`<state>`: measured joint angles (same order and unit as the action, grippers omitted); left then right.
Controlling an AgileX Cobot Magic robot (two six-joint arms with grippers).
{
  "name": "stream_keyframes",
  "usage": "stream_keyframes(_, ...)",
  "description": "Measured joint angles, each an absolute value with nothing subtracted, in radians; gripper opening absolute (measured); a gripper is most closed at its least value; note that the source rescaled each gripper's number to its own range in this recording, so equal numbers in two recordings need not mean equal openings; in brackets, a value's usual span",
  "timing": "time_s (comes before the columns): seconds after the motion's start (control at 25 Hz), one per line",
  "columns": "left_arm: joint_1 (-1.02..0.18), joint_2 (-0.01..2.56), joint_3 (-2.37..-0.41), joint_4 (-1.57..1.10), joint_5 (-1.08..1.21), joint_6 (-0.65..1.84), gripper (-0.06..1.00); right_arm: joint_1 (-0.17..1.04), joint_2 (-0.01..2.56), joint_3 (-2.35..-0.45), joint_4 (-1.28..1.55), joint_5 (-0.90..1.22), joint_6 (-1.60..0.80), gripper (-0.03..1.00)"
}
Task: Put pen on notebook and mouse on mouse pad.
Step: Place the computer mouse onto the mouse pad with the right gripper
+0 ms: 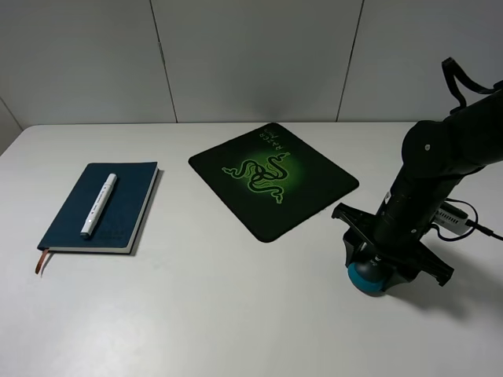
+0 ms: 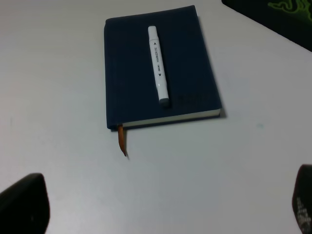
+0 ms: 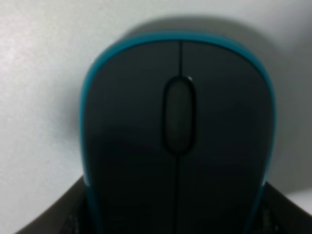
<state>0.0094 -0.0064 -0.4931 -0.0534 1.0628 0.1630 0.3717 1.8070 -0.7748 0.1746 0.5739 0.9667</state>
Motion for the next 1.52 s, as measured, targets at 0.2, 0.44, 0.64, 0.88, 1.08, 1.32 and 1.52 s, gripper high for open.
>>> stream_keyframes(0.2, 0.009, -0.006, -0.493, -0.053, 1.063, 0.163, 1.0, 0.372, 1.759, -0.774, 0.174, 0.587, 0.952, 0.0)
stream_keyframes(0.44, 0.009, -0.006, -0.493, -0.053, 1.063, 0.163, 1.0, 0.372, 1.683, -0.774, 0.172, 0.64, 0.946, 0.0)
stream_keyframes(0.64, 0.009, -0.006, -0.493, -0.053, 1.063, 0.163, 1.0, 0.372, 1.655, -0.782, 0.165, 0.701, 0.91, 0.0)
stream_keyframes(0.88, 0.009, -0.006, -0.493, -0.053, 1.063, 0.163, 1.0, 0.372, 1.655, -0.885, 0.161, 0.812, 0.816, 0.0)
stream_keyframes(1.08, 0.009, -0.006, -0.493, -0.053, 1.063, 0.163, 1.0, 0.372, 1.655, -0.967, 0.162, 0.875, 0.744, 0.0)
stream_keyframes(1.32, 0.009, -0.006, -0.493, -0.053, 1.063, 0.163, 1.0, 0.372, 1.711, -1.107, 0.162, 0.973, 0.638, 0.0)
stream_keyframes(1.52, 0.009, -0.006, -0.493, -0.053, 1.063, 0.163, 1.0, 0.372, 1.792, -1.238, 0.162, 1.016, 0.544, 0.0)
